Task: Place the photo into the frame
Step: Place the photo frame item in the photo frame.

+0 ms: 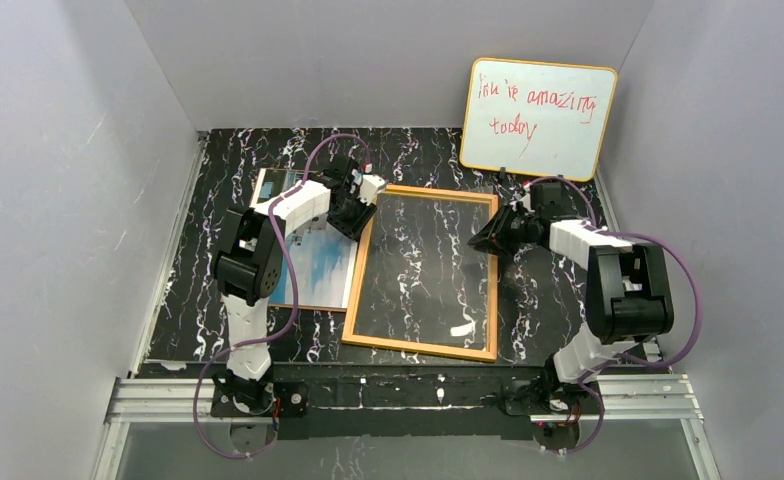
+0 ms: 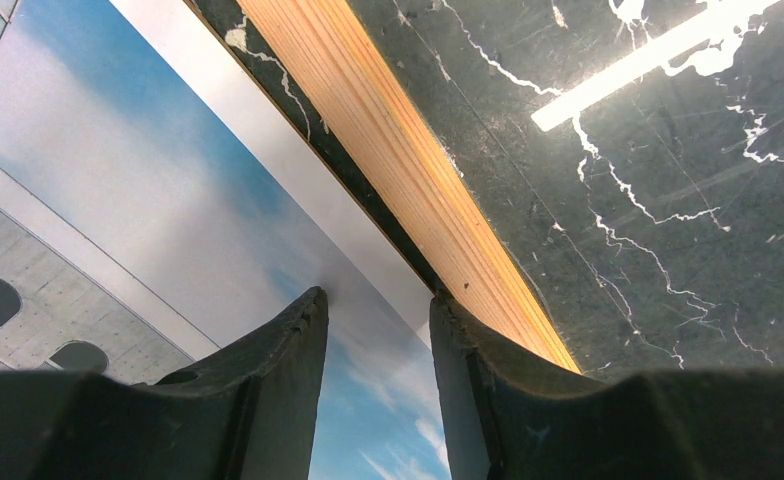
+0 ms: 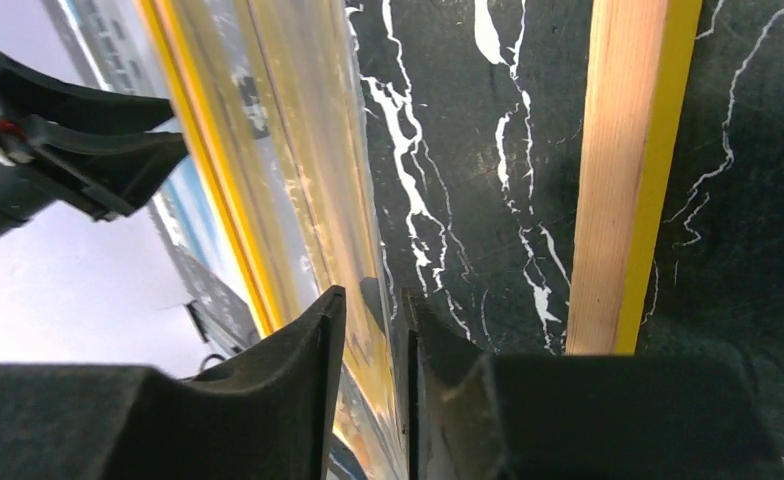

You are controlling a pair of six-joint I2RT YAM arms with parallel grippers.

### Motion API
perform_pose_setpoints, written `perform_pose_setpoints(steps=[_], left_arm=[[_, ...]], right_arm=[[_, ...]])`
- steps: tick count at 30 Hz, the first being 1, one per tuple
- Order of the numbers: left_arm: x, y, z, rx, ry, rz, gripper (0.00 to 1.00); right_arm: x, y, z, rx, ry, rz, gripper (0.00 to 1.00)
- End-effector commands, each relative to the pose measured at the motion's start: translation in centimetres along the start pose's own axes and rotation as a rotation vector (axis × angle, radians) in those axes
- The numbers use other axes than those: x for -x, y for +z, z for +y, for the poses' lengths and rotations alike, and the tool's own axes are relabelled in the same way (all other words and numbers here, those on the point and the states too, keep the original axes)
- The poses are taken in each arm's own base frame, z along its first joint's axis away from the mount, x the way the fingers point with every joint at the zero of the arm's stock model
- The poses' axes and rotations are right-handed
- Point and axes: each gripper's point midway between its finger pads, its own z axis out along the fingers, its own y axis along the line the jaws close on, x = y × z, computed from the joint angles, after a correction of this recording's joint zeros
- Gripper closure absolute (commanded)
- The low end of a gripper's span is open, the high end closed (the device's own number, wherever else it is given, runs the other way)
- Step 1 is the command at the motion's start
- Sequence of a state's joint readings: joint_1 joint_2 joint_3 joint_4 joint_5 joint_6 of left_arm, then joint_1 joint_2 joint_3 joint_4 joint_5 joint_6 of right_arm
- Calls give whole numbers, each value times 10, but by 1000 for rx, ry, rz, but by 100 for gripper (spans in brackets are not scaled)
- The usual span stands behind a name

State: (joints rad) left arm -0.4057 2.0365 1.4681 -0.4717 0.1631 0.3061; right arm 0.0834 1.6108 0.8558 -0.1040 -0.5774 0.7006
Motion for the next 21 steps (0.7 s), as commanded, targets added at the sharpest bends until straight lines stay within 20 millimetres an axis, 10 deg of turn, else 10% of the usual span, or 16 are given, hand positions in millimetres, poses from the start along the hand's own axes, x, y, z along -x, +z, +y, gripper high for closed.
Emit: perform_pose_setpoints(steps=[1,12,21], left_arm=[[-39,19,-32,-128,-37,129,60],[-40,20,-32,-130,-39,132,60],[-39,20,-32,-129,-39,131,60]], right_arm=[[0,9,7,-77,-96,20,60],[8,4,-4,-375,-246,-15,14],[2,10,-6,-477,-309,22,7]])
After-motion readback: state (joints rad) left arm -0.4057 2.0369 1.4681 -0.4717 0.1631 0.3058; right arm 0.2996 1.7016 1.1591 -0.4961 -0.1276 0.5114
